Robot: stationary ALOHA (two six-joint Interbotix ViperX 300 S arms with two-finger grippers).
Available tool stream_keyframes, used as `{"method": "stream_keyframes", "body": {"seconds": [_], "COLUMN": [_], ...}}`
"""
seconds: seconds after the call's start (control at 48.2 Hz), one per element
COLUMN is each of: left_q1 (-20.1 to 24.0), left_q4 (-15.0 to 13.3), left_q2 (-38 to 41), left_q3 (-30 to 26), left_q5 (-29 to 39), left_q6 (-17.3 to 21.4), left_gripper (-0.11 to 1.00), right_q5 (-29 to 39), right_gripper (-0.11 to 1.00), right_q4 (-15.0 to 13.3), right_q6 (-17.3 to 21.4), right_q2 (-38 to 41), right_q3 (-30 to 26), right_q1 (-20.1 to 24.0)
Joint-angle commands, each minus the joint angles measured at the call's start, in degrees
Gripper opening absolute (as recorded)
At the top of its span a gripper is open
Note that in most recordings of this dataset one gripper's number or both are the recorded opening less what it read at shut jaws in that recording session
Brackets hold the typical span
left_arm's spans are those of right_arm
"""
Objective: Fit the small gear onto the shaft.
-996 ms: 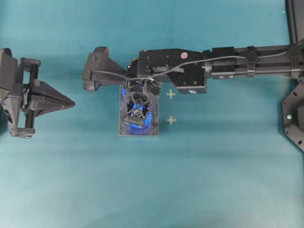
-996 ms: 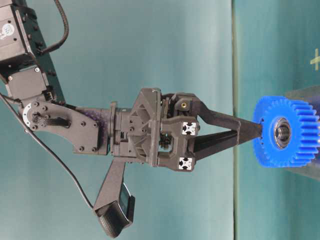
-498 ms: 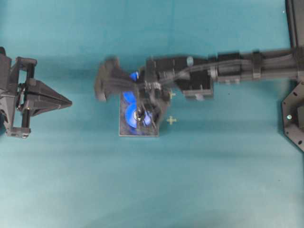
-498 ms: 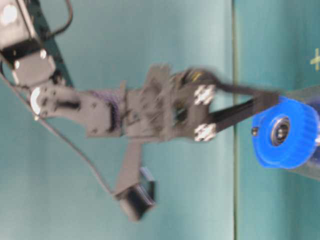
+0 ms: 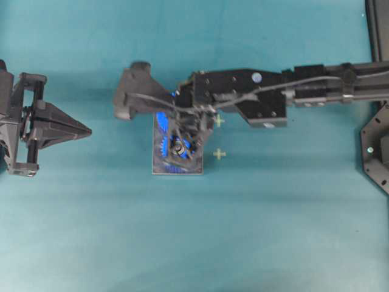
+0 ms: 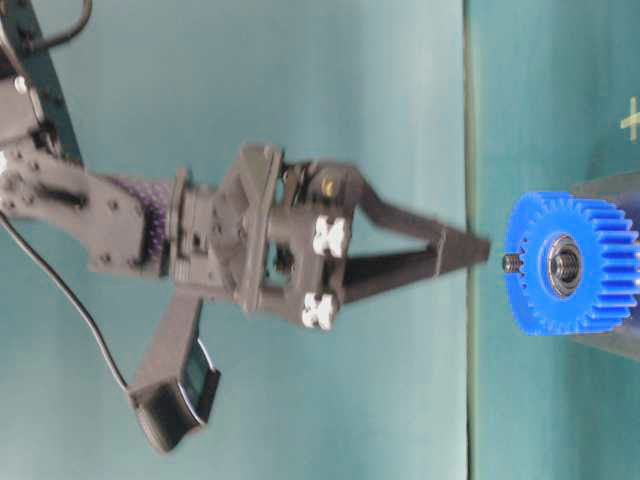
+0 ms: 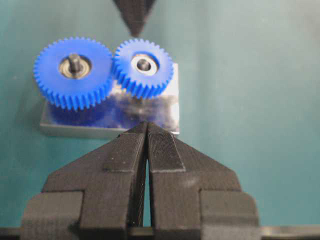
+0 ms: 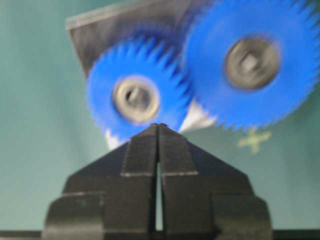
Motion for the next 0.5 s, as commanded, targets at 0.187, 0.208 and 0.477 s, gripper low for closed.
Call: {"method": "stream_keyframes", "body": {"seconds": [0.187, 0.208, 0.477], "left_q1": [0.0, 0.1, 0.0], "left_q4": [0.2, 0.2, 0.2], "left_q2": [-0.2, -0.2, -0.4], "left_q3": [-0.9, -0.8, -0.8], "left_q5": [-0.5, -0.5, -0.5], "left_q6": [-0.1, -0.1, -0.1], "left_gripper": [0.00, 0.00, 0.00], "right_q5": [-1.5, -1.5, 0.5], "right_gripper": [-0.01, -0.01, -0.01], "right_q4": [0.0, 0.1, 0.4], "right_q6": [-1.0, -1.0, -0.3], "right_q2": [4.3, 4.4, 2.5], "right_q3": [-4.1, -4.0, -0.1], "right_q1": [-0.6, -0.6, -0.3]}}
